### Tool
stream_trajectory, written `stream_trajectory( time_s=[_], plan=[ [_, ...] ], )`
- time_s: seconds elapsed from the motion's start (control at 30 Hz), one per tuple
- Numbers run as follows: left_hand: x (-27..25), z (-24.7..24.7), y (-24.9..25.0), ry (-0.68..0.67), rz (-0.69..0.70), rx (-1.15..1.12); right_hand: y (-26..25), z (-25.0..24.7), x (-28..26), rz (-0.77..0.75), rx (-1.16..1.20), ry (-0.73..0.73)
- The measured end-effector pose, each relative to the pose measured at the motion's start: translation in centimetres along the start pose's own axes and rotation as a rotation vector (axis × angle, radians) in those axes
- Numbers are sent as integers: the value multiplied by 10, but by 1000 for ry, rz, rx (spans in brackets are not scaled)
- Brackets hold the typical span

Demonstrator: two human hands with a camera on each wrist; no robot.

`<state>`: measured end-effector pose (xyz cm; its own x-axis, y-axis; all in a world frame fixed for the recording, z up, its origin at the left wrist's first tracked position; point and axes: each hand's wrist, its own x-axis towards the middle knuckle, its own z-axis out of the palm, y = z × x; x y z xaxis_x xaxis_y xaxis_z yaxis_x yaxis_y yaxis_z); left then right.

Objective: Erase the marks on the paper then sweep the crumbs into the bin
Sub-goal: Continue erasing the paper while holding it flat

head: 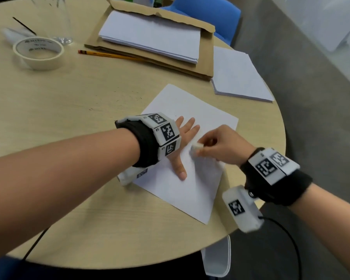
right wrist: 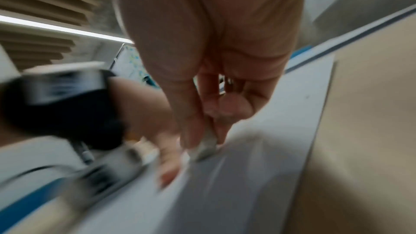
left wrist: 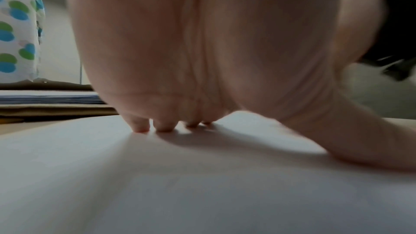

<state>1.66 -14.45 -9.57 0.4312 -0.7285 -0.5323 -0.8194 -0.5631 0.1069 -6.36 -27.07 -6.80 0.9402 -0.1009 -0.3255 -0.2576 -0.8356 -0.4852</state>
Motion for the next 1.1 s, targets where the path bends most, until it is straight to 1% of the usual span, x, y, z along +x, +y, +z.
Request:
stream_trajectory(
  time_s=[0.07,0.1,0.13,0.17,0.27,0.3,0.33,0.37,0.47,0.5,0.53,0.57,0.67,0.7,0.73,0.77,0.8,0.87,0.9,0.93,0.97,1.03,1.1],
  plan=[
    [1,0,0,-15,-6,5,-4,6,-15,-65,-26,-156],
    [1,-1,1,-22,-7,8,-4,5,-16,-81,-37,-188],
    [0,-2,1,-28,-9,14,-4,2,-11,-77,-46,-174],
    [0,-2,2,-31,-10,20,-3,-2,-4,-61,-59,-123],
    [-1,-3,2,-28,-6,19,-1,-8,15,-16,-93,78],
    [-1,-3,2,-27,-3,15,0,-6,14,-29,-101,105],
    [-1,-3,2,-28,-4,16,-1,-4,8,-65,-125,92],
    [0,-3,2,-33,-5,20,-1,-1,0,-112,-166,38],
    [1,-3,1,-58,-11,36,-3,2,-22,-208,-305,-195],
    [1,-3,2,-60,-11,37,-4,-1,-20,-212,-319,-222],
    [1,-4,2,-57,-10,38,-5,-4,-16,-207,-323,-210],
    [0,-4,3,-49,-8,35,-5,-7,-8,-197,-326,-168],
    [-2,-3,3,-17,2,3,-5,-7,13,-166,-308,28],
    [-2,-3,4,-17,0,1,-4,-4,12,-165,-283,56],
    [-1,-3,3,-23,-4,11,-2,0,6,-182,-257,53],
    [0,-3,3,-34,-8,27,0,3,-3,-210,-241,14],
    [1,-4,3,-47,-12,39,2,5,-13,-239,-249,-59],
    [1,-4,3,-60,-16,47,4,5,-27,-270,-332,-238],
    [1,-4,3,-63,-16,48,3,2,-28,-267,-361,-286],
    [0,-4,3,-62,-15,48,1,-2,-25,-251,-367,-280],
    [0,-4,3,-55,-14,47,-2,-5,-17,-236,-362,-232],
    [0,-3,3,-26,-4,33,-5,-7,2,-205,-347,-73],
    [0,-2,4,-9,3,18,-5,-4,10,-198,-324,36]
  ],
)
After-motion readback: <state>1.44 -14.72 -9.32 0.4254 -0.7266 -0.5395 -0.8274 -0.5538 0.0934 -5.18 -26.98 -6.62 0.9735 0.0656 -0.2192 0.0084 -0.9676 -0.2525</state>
